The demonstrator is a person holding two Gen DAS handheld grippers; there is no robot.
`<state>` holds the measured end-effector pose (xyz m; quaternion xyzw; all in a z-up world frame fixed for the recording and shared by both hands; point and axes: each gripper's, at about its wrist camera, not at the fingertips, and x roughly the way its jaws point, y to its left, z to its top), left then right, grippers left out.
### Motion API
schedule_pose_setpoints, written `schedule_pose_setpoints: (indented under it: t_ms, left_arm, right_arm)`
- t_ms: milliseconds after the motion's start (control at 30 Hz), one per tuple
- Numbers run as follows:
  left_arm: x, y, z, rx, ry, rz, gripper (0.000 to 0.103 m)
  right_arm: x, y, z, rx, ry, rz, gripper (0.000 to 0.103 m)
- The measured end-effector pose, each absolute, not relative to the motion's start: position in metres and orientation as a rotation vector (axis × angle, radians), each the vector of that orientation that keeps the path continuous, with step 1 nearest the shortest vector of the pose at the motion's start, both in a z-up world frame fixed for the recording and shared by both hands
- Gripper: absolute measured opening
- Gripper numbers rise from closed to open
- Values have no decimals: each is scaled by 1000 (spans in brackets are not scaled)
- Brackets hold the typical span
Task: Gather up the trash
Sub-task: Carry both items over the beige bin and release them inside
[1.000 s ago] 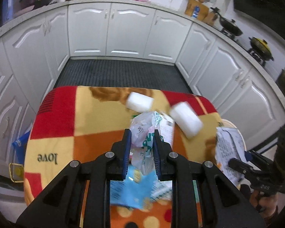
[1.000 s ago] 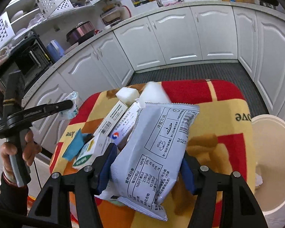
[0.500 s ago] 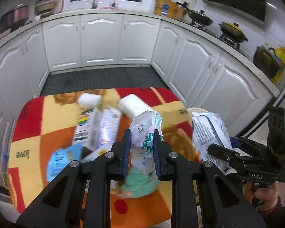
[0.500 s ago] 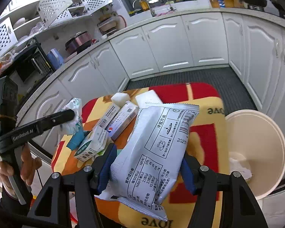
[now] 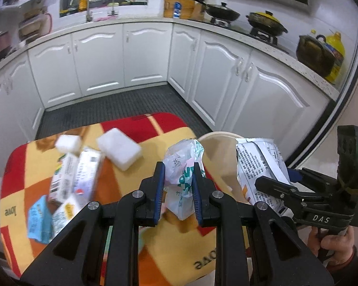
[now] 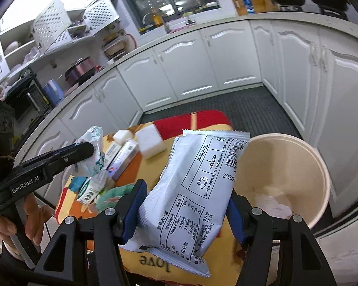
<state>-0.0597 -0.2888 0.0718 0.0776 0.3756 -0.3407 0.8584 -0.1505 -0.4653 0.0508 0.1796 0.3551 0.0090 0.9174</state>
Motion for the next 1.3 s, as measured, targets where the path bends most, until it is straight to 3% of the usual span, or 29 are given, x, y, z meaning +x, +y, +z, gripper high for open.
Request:
schedule_pose_setpoints:
  t_ms: [467,1033,1100,1200,1233,1300]
  left_arm:
    - [-62,-357,50,182,823,-793,19]
    - [-37,-422,-14,138,956,-829,20]
    - [-34,-428,-20,143,961,-821,24]
    - [-32,-432,-26,137,974,-821,42]
    - [-32,-432,-27,126,977,-823,48]
    - [-31,-429,-29,107,984,-827,51]
  right_arm:
    - [-183,-535,27,437,747,-121,61]
    - [-162,-585,-34,448,872,-259,61]
    - [-156,-590,-39,437,881,-280,62]
    - [-145,-594,-46,420,900,-298,65]
    - [-142,-596,-49,413,917,-305,74]
    - [-140,-597,-53,407,931,-316,81]
